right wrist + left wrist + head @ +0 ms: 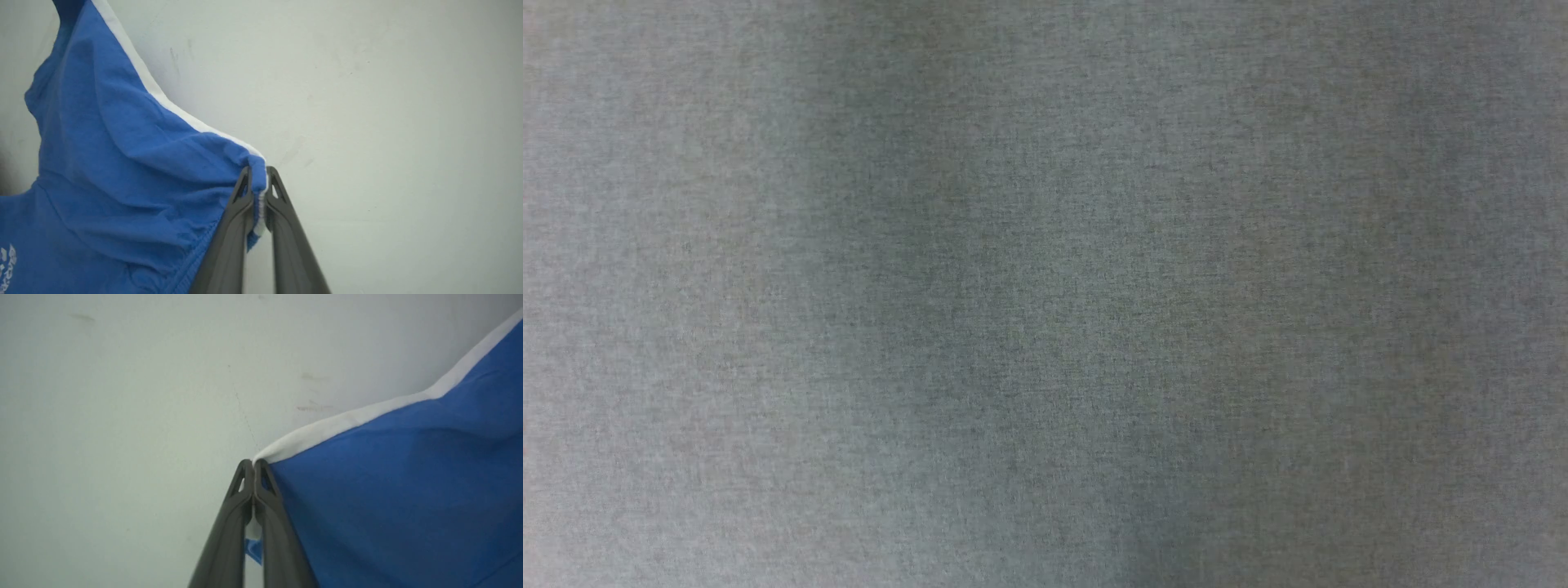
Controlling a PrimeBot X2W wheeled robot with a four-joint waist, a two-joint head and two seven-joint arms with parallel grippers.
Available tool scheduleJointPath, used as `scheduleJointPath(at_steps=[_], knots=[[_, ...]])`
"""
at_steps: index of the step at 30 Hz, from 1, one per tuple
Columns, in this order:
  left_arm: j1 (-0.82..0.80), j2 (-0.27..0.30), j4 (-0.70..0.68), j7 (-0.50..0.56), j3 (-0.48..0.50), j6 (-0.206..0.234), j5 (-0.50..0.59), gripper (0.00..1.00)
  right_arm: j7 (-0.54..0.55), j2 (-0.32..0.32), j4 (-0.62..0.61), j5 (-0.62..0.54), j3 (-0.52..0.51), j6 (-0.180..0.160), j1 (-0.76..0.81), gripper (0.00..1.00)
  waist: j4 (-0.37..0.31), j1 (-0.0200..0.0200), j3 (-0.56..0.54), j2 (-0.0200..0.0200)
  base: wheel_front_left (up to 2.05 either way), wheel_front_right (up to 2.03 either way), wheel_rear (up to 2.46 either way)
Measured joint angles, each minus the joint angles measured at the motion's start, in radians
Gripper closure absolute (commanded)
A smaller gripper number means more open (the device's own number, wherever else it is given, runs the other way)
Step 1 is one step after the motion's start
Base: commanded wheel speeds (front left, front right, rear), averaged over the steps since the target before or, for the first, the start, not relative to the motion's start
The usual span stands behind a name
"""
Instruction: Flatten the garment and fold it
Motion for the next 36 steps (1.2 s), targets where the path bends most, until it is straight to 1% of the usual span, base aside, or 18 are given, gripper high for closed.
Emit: scheduleJointPath(at_steps=[4,7,10,14,17,20,24,32,33,36], knots=[[0.161,0.000,-0.007,-0.020,0.000,-0.002,-0.029,1.00,0.000,0.001,-0.088,-0.023,-0.030,0.000,0.158,1.00,-0.004,-0.0003,-0.015,0.0000,0.00,0.00,0.00],[0.299,0.008,-0.049,-0.028,0.002,0.017,-0.035,1.00,-0.001,-0.011,-0.174,-0.047,-0.071,0.000,0.295,1.00,-0.006,-0.0004,-0.045,0.0000,0.00,0.00,0.00],[0.462,0.039,-0.141,-0.028,0.026,0.050,-0.037,1.00,-0.001,-0.029,-0.264,-0.076,-0.086,0.000,0.461,1.00,-0.006,-0.0005,-0.088,0.0000,0.00,0.00,0.00],[0.717,0.088,-0.308,-0.029,0.087,0.122,-0.050,1.00,-0.001,-0.057,-0.367,-0.088,-0.099,0.000,0.693,1.00,-0.001,-0.0007,-0.160,0.0000,0.00,0.00,0.00],[0.935,0.136,-0.416,-0.029,0.116,0.164,-0.065,1.00,-0.001,-0.068,-0.428,-0.097,-0.100,0.000,0.858,1.00,0.002,-0.0007,-0.220,0.0000,0.00,0.00,0.00],[1.140,0.184,-0.495,-0.029,0.116,0.195,-0.071,1.00,-0.001,-0.085,-0.482,-0.103,-0.089,0.000,1.016,1.00,0.005,-0.0009,-0.282,0.0000,0.00,0.00,0.00],[1.359,0.216,-0.575,-0.029,0.106,0.228,-0.091,1.00,-0.001,-0.115,-0.528,-0.112,-0.083,0.000,1.215,1.00,0.009,-0.0010,-0.360,0.0000,0.00,0.00,0.00],[1.630,0.259,-0.630,-0.029,0.060,0.243,-0.132,1.00,-0.001,-0.139,-0.583,-0.103,-0.111,0.000,1.579,1.00,0.020,-0.0008,-0.498,0.0000,0.00,0.00,0.00],[1.660,0.266,-0.638,-0.028,0.053,0.251,-0.138,1.00,-0.001,-0.138,-0.589,-0.103,-0.114,0.000,1.620,1.00,0.021,-0.0008,-0.513,0.0001,0.00,0.00,0.00],[1.745,0.283,-0.688,-0.013,0.034,0.300,-0.149,1.00,-0.001,-0.129,-0.607,-0.102,-0.135,0.000,1.732,1.00,0.023,-0.0008,-0.557,0.0000,0.00,0.00,0.00]])
